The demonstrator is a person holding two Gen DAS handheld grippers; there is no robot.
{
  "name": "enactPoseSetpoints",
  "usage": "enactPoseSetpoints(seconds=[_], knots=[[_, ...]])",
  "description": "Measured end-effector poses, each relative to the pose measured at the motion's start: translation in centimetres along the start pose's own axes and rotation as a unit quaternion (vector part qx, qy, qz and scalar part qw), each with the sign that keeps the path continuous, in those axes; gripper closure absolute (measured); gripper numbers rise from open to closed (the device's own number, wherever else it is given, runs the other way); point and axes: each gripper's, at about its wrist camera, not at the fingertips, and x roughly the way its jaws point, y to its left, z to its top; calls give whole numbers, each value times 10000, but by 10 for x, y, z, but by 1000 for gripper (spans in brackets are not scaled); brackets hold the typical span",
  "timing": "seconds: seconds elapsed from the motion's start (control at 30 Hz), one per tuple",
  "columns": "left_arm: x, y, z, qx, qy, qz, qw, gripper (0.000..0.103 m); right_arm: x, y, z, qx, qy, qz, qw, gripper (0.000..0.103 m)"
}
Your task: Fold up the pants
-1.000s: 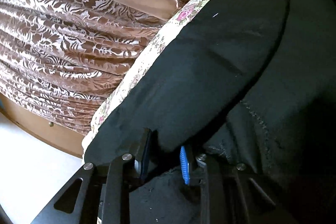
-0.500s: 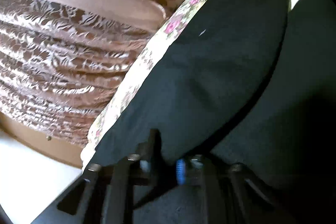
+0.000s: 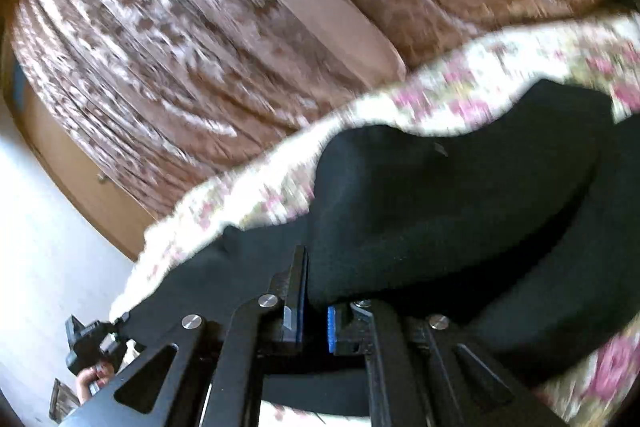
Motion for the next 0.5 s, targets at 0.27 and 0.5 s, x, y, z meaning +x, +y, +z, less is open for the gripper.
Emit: enactPoseSetpoints(seconds=[0.27,0.5], knots=[[3,21,-8,-254,36,168,9995,96,25,-36,-31,680,416,-119,9967,96],[-14,4,-9,-26,-82,140,9999,96,0,-19,-17,318,151,63,9994,96]])
